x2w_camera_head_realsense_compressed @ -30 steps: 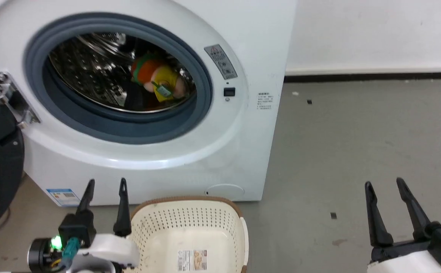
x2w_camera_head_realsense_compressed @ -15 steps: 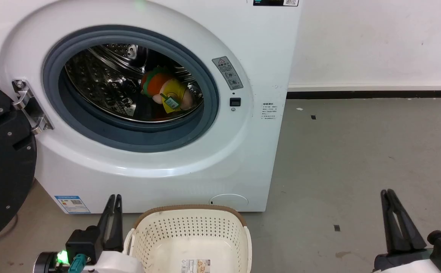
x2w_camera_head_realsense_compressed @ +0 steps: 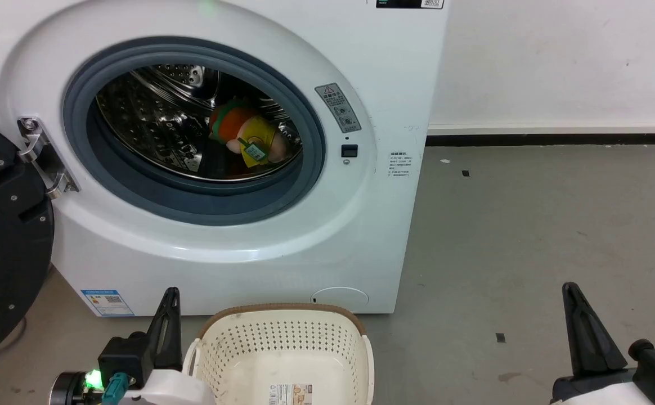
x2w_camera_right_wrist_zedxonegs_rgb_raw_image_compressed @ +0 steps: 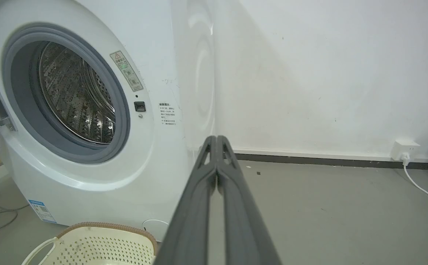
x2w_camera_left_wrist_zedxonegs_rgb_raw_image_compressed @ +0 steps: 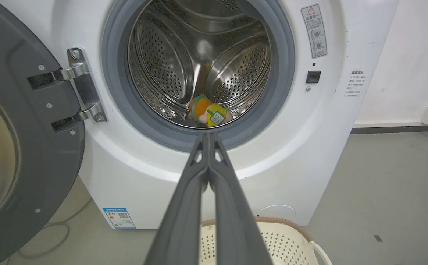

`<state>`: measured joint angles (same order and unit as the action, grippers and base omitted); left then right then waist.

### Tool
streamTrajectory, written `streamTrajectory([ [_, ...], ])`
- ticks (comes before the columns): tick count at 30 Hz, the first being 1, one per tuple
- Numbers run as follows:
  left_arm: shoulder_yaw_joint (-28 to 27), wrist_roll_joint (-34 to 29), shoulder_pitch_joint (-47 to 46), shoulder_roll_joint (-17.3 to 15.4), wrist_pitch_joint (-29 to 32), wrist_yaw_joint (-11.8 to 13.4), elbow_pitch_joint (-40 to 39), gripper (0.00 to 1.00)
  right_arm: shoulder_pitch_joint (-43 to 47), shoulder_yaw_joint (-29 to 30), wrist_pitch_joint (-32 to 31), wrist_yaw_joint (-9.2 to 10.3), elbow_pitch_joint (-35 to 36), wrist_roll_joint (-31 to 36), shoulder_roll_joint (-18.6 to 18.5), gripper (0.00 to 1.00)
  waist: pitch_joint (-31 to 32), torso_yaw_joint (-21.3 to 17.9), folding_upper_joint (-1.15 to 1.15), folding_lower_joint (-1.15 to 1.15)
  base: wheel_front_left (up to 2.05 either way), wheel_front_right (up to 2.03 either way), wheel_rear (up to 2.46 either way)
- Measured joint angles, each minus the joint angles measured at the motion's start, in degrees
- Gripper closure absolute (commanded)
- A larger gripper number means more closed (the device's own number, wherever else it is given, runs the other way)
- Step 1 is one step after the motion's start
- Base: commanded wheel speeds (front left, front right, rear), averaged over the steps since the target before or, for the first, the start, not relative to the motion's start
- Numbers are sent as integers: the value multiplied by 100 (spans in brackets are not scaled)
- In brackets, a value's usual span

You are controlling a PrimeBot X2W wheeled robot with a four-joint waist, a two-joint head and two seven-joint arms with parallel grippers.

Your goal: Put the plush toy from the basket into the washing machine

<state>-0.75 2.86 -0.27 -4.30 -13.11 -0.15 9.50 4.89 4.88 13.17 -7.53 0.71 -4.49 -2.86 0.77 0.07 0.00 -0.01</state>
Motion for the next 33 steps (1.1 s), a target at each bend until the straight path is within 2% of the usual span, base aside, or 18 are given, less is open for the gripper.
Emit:
streamTrajectory([
  [33,21,-75,0,29,408,0,-285,100,-81,-151,-401,0,-13,111,0,100,-24,-2,0,0,0,0,0],
])
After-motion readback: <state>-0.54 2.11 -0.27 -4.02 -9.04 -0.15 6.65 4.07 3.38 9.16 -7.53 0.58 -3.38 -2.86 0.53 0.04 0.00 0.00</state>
